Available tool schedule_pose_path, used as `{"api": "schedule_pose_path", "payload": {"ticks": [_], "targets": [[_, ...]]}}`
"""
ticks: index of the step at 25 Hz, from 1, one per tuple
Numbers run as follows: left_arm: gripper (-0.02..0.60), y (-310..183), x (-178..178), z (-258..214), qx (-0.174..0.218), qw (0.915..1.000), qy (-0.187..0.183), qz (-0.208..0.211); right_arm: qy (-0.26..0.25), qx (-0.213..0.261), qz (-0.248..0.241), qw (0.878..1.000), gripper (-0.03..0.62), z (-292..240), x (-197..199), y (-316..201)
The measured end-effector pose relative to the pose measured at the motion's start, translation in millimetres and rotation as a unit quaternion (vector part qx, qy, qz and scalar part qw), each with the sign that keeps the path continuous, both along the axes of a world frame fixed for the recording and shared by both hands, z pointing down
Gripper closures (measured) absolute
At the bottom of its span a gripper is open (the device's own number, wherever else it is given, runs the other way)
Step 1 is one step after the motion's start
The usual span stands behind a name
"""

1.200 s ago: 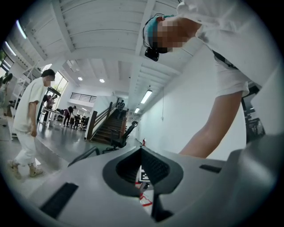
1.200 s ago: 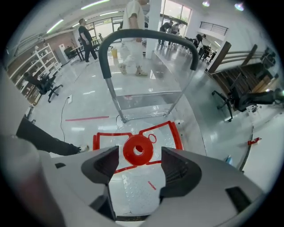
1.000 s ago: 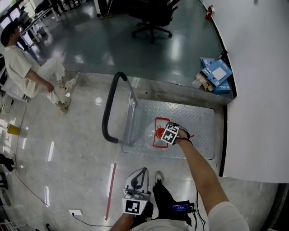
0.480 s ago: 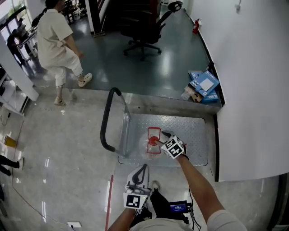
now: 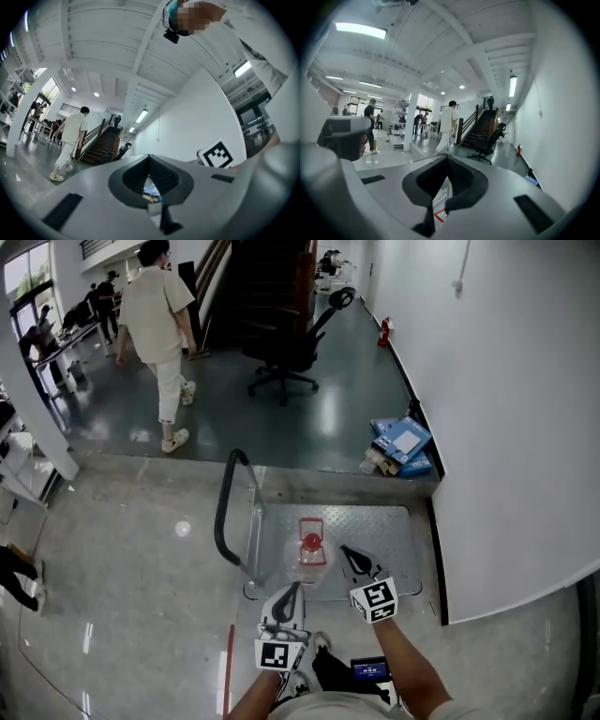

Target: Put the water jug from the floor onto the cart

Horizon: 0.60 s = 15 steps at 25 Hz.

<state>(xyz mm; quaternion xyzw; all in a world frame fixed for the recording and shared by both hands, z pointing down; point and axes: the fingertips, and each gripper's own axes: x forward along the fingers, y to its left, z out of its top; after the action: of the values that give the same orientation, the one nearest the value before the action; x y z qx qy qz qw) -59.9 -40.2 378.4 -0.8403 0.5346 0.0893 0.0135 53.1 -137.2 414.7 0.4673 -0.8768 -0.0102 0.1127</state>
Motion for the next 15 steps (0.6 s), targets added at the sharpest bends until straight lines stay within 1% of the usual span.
{"api": "schedule_pose_path", "payload": {"ticks": [3, 6, 10, 15], "targets": [[0.578, 25.4, -3.8, -8.8, 0.003, 1.0000, 0.002, 0.000, -0.024, 0.040, 0.019, 0.999, 0.582, -27.6, 3.2, 46.0], [0.578, 47.7, -4.0, -10.7, -0.004, 1.0000, 0.000, 0.005, -0.031, 0.061, 0.044, 0.997, 0.582, -39.3, 7.9, 85.1], [0.578, 66.2, -1.3, -13.7, -0.004, 0.9998, -0.005, 0.017, -0.044, 0.055, 0.069, 0.995, 0.582, -37.1, 14.1, 118.8], [0.578, 75.0, 9.6, -21.6, 0.006, 0.9997, -0.011, 0.022, -0.060, 0.045, 0.086, 0.993, 0.582, -32.7, 28.6, 134.3]]}}
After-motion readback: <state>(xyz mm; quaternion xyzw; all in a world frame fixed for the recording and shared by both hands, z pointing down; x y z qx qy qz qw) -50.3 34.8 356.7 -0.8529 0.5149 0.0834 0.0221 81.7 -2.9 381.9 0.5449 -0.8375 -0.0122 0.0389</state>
